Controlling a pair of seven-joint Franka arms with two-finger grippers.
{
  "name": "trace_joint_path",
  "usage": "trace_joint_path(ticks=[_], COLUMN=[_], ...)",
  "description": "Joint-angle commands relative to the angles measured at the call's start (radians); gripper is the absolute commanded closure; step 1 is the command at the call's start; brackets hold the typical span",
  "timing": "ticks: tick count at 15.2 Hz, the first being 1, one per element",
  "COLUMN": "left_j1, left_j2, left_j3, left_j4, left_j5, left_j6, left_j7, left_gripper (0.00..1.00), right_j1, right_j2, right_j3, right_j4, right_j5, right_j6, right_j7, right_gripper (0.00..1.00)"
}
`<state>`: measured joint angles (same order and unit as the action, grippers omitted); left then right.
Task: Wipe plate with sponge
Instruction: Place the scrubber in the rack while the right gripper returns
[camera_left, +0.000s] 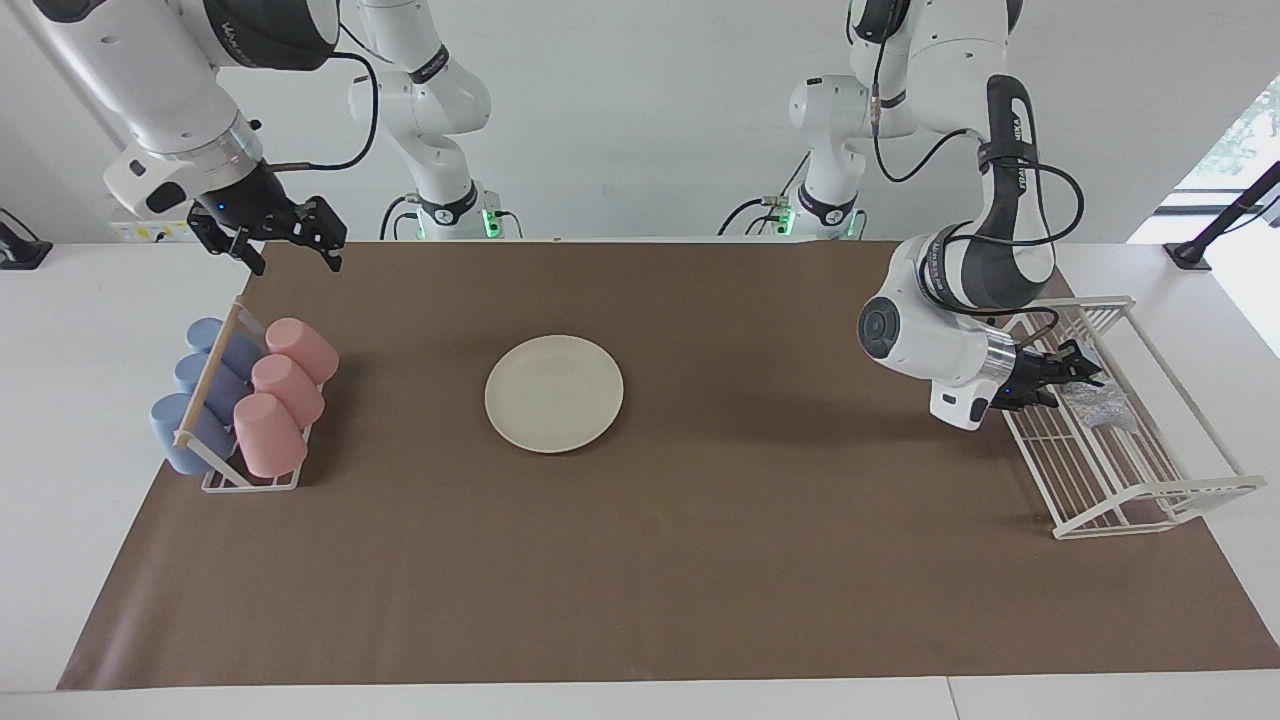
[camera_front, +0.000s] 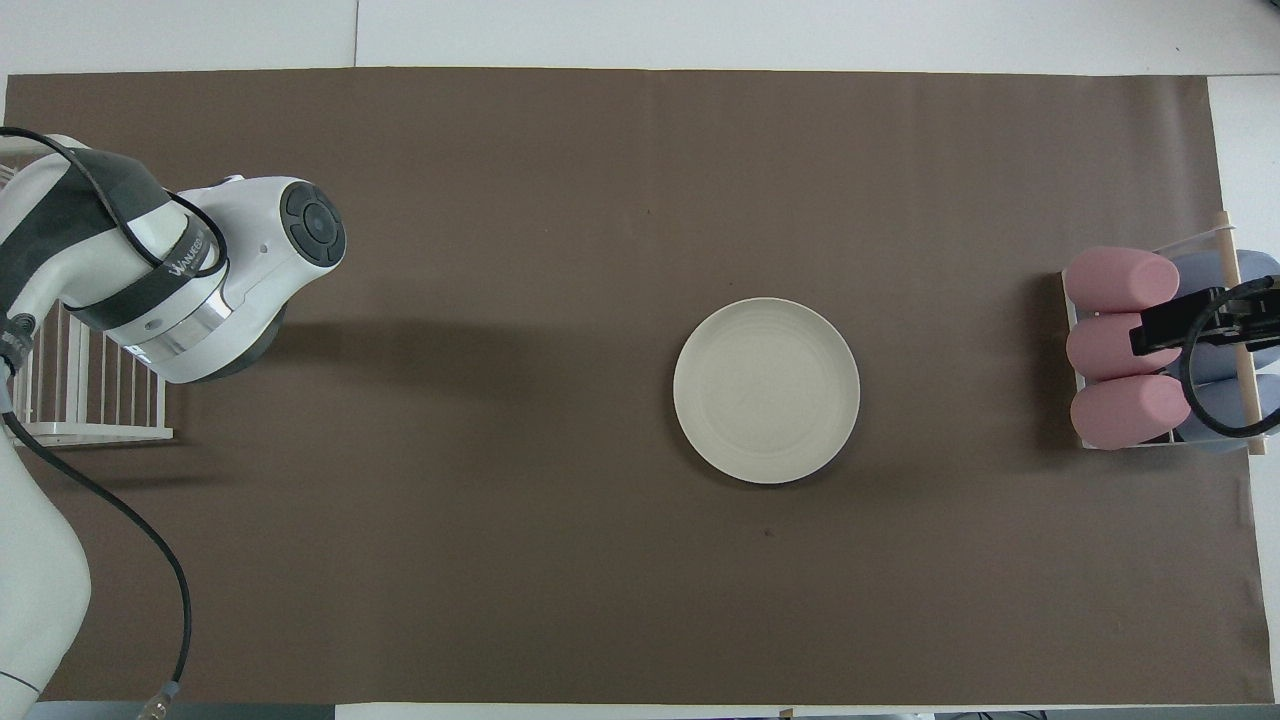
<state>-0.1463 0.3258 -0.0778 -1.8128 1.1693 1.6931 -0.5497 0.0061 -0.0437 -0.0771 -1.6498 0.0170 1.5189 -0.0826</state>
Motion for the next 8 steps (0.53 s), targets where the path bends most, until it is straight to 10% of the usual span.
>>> trace_joint_path(ticks=[1, 8], left_j1=[0.010, 0.047], left_j2=[-0.024, -0.146], left_j3=[-0.003, -0.002], left_j4=[-0.002, 0.119], left_j5=[-0.054, -0.567], left_j6=[0.020, 0.040], left_j7=[0.013, 0.141], left_gripper=[0.00, 0.00], right_j1=[-0.002, -0.005], right_j2=[0.001, 0.012], right_j3=[-0.006, -0.007], right_j4=[0.001, 0.007], right_j5=[-0.015, 0.000], right_j6=[0.021, 0.126], right_j7=[-0.002, -0.006], right_gripper=[0.00, 0.00])
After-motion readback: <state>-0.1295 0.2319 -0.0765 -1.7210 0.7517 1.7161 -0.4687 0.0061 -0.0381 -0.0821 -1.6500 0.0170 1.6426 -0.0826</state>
